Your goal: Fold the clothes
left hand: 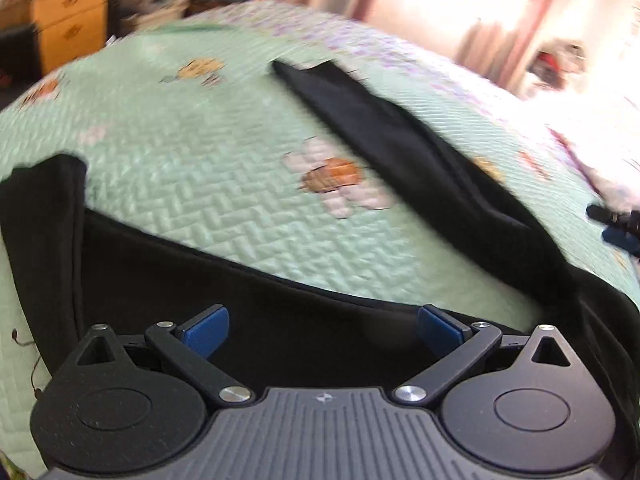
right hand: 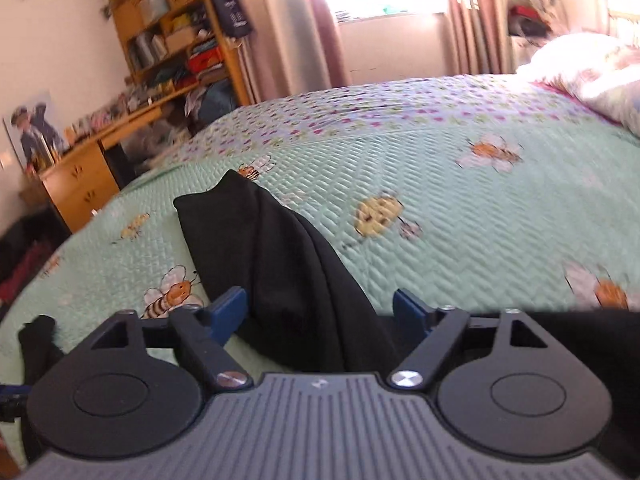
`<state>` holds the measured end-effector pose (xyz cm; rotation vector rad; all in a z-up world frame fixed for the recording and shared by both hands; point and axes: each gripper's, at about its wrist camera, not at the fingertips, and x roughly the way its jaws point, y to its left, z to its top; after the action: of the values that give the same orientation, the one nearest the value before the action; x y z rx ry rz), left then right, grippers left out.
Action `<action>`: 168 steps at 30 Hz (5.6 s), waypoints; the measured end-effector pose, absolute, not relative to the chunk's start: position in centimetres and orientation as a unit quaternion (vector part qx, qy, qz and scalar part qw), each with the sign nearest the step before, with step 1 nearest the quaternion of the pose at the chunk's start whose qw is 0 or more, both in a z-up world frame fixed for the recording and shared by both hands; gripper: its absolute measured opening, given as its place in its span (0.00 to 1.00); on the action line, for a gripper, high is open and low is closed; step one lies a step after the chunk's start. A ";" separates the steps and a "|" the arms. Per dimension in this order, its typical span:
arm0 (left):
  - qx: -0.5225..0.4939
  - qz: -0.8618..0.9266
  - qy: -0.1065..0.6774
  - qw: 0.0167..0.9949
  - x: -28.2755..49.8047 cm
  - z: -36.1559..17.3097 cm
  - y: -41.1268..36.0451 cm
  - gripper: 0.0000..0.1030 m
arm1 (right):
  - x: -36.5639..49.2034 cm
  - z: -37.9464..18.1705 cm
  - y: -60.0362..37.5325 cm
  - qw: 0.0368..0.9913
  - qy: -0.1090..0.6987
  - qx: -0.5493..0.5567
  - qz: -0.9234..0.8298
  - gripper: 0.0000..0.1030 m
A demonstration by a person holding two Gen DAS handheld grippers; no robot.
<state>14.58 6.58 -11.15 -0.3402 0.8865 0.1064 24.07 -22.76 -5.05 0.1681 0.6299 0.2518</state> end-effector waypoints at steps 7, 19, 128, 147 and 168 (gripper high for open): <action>-0.189 0.104 0.493 0.843 17.4 -14.9 10.7 0.98 | 36.7 -8.0 -18.7 0.924 0.358 0.072 0.109 0.80; -0.160 0.084 0.488 0.854 17.0 -16.9 11.1 0.99 | 42.8 -14.3 -12.2 0.899 0.426 0.042 0.097 0.18; -0.247 0.087 0.133 0.956 38.2 11.2 22.0 0.06 | 34.1 -2.9 -24.5 0.847 0.109 0.480 0.199 0.15; -0.322 0.220 0.319 0.864 33.0 -12.5 35.5 0.27 | 33.0 -20.1 -17.2 0.771 0.414 0.447 0.183 0.47; -0.085 -0.175 0.410 0.891 10.0 -11.9 0.2 0.70 | -3.1 -14.7 -39.2 0.860 0.281 0.424 -0.025 0.75</action>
<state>10.03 0.17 -11.89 -0.1767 0.8508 -0.3623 -3.12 -39.15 -14.68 0.8907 0.5906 -0.0522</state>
